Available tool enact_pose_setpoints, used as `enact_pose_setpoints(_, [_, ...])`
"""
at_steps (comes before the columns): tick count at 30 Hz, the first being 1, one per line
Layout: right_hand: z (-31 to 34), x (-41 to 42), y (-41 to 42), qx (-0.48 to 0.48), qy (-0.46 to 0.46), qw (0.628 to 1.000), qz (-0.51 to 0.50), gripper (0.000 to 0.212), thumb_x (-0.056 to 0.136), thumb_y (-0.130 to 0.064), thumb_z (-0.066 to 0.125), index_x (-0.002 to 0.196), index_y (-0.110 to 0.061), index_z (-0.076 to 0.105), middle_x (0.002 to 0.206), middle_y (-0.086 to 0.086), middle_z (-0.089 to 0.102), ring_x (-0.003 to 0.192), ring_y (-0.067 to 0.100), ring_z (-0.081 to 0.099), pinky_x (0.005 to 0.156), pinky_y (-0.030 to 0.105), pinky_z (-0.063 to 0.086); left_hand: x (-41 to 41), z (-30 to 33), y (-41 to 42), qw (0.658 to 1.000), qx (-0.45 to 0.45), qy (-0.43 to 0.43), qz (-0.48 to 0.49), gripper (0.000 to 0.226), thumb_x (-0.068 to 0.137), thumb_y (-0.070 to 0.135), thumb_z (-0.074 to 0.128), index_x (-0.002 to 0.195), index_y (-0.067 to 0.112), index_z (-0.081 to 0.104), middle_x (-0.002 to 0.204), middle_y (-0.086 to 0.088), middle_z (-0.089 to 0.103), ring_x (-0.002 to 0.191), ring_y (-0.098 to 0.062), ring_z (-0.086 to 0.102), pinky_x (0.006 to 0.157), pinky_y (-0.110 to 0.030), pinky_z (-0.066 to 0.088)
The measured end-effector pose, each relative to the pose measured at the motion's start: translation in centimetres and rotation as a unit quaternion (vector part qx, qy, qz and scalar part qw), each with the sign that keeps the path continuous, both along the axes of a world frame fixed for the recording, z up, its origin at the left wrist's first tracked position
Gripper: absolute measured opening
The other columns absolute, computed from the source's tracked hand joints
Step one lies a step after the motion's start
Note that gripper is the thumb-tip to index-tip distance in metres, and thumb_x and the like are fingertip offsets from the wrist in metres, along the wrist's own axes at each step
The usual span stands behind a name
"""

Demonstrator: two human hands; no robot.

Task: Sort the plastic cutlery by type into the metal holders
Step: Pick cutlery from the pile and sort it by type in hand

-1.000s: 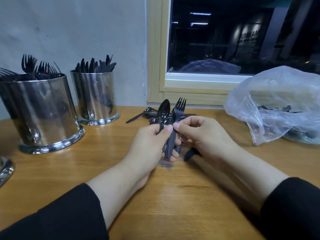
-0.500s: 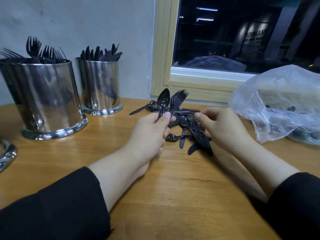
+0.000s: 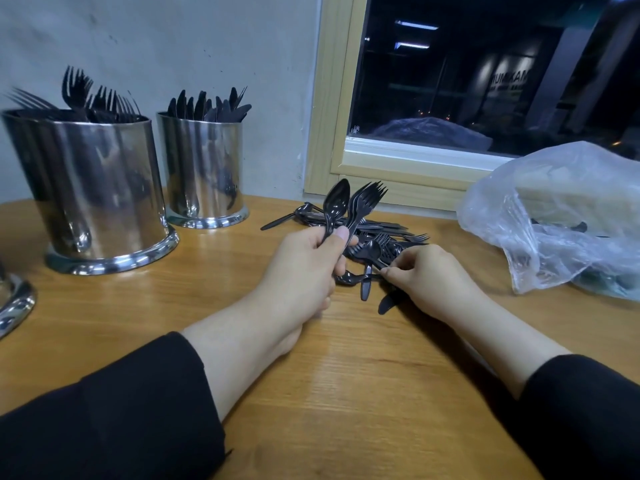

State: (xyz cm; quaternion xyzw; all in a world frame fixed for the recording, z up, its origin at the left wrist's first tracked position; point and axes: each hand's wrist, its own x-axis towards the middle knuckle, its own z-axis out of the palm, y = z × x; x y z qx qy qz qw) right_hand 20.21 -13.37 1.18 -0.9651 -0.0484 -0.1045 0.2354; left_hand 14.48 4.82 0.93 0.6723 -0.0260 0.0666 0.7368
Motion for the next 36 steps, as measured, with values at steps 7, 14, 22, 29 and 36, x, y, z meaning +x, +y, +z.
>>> enact_pose_setpoints(7, [1.0, -0.2, -0.7, 0.168, -0.04, 0.985, -0.011, 0.025, 0.093, -0.031, 0.068, 0.078, -0.011, 0.069, 0.058, -0.006, 0.06, 0.05, 0.006, 0.053, 0.051, 0.022, 0.038, 0.0, 0.0, 0.1, 0.999, -0.022, -0.013, 0.019, 0.026, 0.106, 0.034, 0.052, 0.106, 0.016, 0.071, 0.065, 0.006, 0.05, 0.047, -0.009, 0.034, 0.043, -0.024, 0.028])
enact_pose_setpoints(14, [1.7, -1.9, 1.1, 0.496, 0.064, 0.852, 0.155, 0.018, 0.097, -0.023, 0.066, 0.087, -0.008, 0.063, 0.068, 0.005, 0.055, 0.064, 0.017, 0.051, 0.062, 0.028, 0.047, 0.4, -0.2, 0.0, 0.998, -0.035, -0.02, 0.045, 0.025, 0.107, 0.028, 0.052, 0.103, 0.013, 0.072, 0.069, 0.001, 0.054, 0.054, -0.01, 0.049, 0.046, -0.023, 0.045])
enact_pose_setpoints(22, [1.0, -3.4, 3.2, 0.484, 0.128, 0.837, 0.22, 0.016, 0.094, -0.021, 0.069, 0.082, -0.012, 0.066, 0.078, 0.009, 0.067, 0.067, 0.019, 0.053, 0.068, 0.035, 0.037, -0.3, 0.1, -0.3, 0.997, -0.078, -0.017, -0.01, 0.036, 0.107, 0.028, 0.052, 0.106, -0.005, 0.065, 0.075, -0.014, 0.063, 0.069, -0.029, 0.07, 0.056, -0.031, 0.057])
enact_pose_setpoints(29, [0.6, -3.5, 3.4, 0.502, 0.125, 0.832, 0.198, 0.019, 0.091, -0.024, 0.073, 0.077, -0.013, 0.066, 0.065, 0.005, 0.057, 0.062, 0.02, 0.046, 0.067, 0.038, 0.037, -0.9, 0.5, -0.6, 0.995, -0.091, 0.02, -0.044, 0.028, 0.104, 0.032, 0.056, 0.1, 0.007, 0.067, 0.072, -0.009, 0.07, 0.056, -0.021, 0.062, 0.047, -0.028, 0.054])
enact_pose_setpoints(36, [1.0, -2.8, 2.6, 0.501, 0.1, 0.84, 0.18, 0.026, 0.087, -0.036, 0.078, 0.073, -0.019, 0.063, 0.068, 0.006, 0.044, 0.07, 0.024, 0.042, 0.063, 0.033, 0.03, -0.6, 0.3, -0.4, 0.994, -0.08, 0.039, -0.058, 0.022, 0.105, 0.035, 0.054, 0.1, 0.014, 0.059, 0.067, 0.002, 0.049, 0.045, -0.008, 0.029, 0.04, -0.02, 0.021])
